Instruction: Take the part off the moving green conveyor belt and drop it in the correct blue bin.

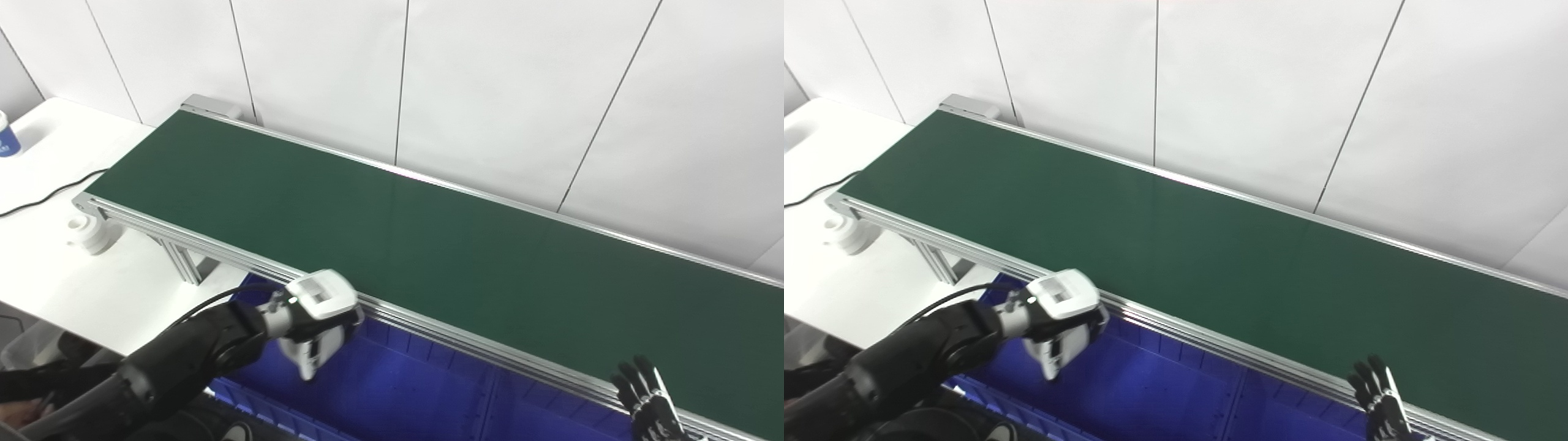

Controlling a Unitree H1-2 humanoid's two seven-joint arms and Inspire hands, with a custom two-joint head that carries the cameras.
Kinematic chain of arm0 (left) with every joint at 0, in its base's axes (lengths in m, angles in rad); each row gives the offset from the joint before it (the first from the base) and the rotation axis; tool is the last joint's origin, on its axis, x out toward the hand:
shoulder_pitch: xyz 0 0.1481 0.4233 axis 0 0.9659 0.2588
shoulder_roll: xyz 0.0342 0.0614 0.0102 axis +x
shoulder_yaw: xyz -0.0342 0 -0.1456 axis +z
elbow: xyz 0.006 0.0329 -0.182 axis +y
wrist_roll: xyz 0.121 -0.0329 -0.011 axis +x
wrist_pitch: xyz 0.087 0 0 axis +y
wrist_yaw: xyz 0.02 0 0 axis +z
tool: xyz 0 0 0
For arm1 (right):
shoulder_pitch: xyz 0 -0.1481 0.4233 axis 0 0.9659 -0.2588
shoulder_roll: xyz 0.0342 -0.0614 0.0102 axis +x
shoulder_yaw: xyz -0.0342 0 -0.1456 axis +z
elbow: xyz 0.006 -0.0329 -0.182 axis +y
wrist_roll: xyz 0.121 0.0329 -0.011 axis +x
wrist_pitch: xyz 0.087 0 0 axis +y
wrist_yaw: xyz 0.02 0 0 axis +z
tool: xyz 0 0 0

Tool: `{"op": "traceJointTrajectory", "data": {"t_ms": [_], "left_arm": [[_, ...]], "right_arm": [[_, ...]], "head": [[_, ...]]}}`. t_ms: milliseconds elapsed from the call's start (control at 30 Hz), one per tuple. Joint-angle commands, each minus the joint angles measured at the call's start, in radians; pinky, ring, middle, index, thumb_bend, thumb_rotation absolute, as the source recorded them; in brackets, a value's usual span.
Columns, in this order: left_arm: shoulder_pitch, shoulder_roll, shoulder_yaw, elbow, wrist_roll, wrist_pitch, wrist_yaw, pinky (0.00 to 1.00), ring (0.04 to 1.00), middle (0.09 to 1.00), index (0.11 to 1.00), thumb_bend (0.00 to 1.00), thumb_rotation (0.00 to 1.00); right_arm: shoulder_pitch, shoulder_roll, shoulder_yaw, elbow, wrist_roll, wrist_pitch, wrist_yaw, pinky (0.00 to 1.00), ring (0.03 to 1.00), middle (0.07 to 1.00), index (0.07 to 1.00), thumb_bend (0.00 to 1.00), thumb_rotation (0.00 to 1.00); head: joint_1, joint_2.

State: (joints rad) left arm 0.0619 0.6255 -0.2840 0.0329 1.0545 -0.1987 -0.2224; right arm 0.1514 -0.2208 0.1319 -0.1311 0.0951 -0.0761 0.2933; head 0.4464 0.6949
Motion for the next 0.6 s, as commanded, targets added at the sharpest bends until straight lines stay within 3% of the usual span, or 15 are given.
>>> {"op": "traceJointTrajectory", "data": {"t_ms": [0,167,200,233,267,367,467,567], "left_arm": [[-0.037,0.032,-0.009,0.003,0.006,-0.017,0.025,0.19,0.262,0.418,0.504,0.51,0.0],[-0.057,0.046,-0.038,0.032,0.003,-0.005,-0.008,0.24,0.299,0.404,0.509,0.51,0.0],[-0.058,0.047,-0.039,0.029,-0.005,0.006,-0.027,0.27,0.336,0.417,0.511,0.51,0.0],[-0.059,0.048,-0.041,0.021,-0.004,0.018,-0.05,0.36,0.441,0.472,0.496,0.52,0.0],[-0.059,0.048,-0.043,0.006,-0.006,0.036,-0.089,0.47,0.546,0.577,0.561,0.75,0.16],[-0.068,0.064,-0.063,-0.057,-0.023,0.064,-0.253,0.76,0.784,0.774,0.718,0.96,0.42],[-0.072,0.075,-0.068,-0.106,-0.066,0.069,-0.346,0.85,0.854,0.839,0.788,1.0,0.53],[-0.075,0.079,-0.069,-0.165,-0.101,0.089,-0.436,0.86,0.872,0.853,0.817,1.0,0.6]], "right_arm": [[-0.005,0.016,0.0,-0.022,-0.006,-0.018,-0.011,0.95,0.933,0.947,0.982,0.88,0.98],[-0.005,0.032,0.002,-0.018,-0.015,-0.023,-0.012,0.95,0.925,0.949,0.978,0.87,0.97],[-0.005,0.034,0.003,-0.019,-0.016,-0.02,-0.011,0.95,0.924,0.95,0.978,0.88,0.97],[-0.005,0.035,0.003,-0.018,-0.018,-0.02,-0.01,0.95,0.926,0.952,0.981,0.88,0.98],[-0.006,0.037,0.003,-0.017,-0.019,-0.021,-0.009,0.96,0.929,0.953,0.982,0.88,0.98],[-0.008,0.043,0.002,-0.013,-0.021,-0.024,-0.01,0.95,0.928,0.949,0.983,0.88,0.97],[-0.009,0.048,0.002,-0.015,-0.022,-0.021,-0.013,0.95,0.927,0.945,0.98,0.88,0.97],[-0.008,0.049,0.003,-0.017,-0.022,-0.022,-0.01,0.96,0.928,0.945,0.981,0.88,0.97]], "head": [[-0.007,0.001],[-0.009,0.002],[-0.01,0.002],[-0.011,0.002],[-0.012,0.001],[-0.014,-0.001],[-0.014,-0.002],[-0.014,-0.003]]}}
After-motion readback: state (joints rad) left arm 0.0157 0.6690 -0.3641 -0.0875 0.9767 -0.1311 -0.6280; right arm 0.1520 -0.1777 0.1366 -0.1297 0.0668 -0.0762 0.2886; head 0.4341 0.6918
